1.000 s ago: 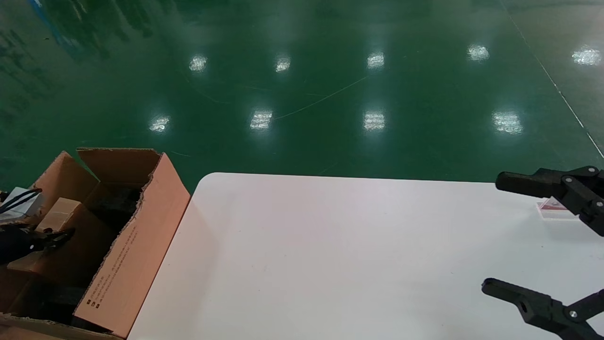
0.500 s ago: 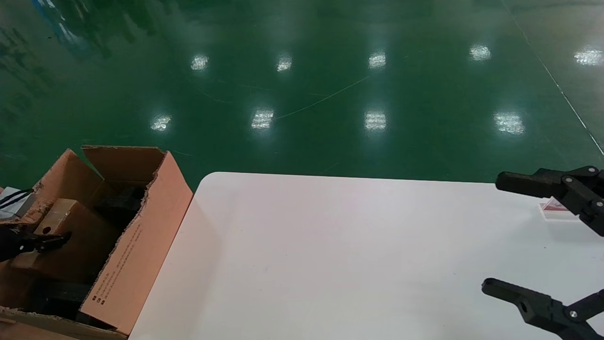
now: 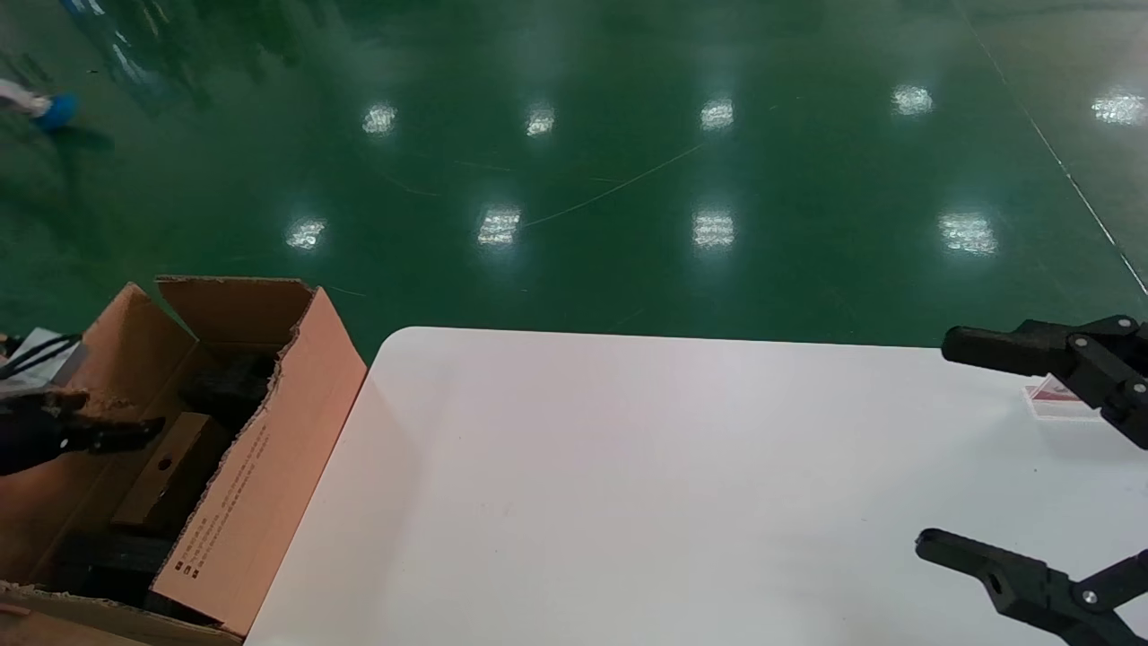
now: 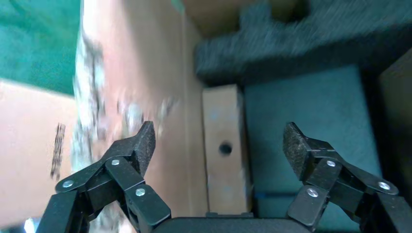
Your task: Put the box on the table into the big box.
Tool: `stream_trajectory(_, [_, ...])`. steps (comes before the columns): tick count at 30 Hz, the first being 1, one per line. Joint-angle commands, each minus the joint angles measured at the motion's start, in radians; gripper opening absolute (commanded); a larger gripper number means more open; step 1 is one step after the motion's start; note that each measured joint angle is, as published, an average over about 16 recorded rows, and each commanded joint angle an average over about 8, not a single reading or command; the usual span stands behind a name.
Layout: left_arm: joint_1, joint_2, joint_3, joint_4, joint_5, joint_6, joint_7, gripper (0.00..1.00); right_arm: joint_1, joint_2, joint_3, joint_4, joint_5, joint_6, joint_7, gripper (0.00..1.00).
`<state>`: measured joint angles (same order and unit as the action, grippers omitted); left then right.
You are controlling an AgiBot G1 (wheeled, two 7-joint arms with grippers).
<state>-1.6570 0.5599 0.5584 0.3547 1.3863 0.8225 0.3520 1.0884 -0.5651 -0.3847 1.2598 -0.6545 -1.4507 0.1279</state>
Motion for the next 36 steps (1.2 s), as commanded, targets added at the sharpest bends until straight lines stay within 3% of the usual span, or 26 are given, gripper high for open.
stream_trajectory(1, [-0.010,-0.001,-0.001,-0.011,0.000,0.017,0.004,1.00,0.000,0.000,0.000,0.000,0.000,0.000,0.000,1.00])
stream_trajectory(15, [-0.201,0.069,-0.002,0.003,0.041,0.342,0.071,1.00,0.000,0.000,0.000,0.000,0.000,0.000,0.000,1.00])
stream_trajectory(21, [-0.222,0.082,-0.007,0.000,0.042,0.403,0.088,1.00,0.000,0.000,0.000,0.000,0.000,0.000,0.000,1.00])
stream_trajectory(36, [-0.053,0.076,-0.065,-0.347,-0.105,0.464,-0.046,1.00,0.000,0.000,0.000,0.000,0.000,0.000,0.000,1.00])
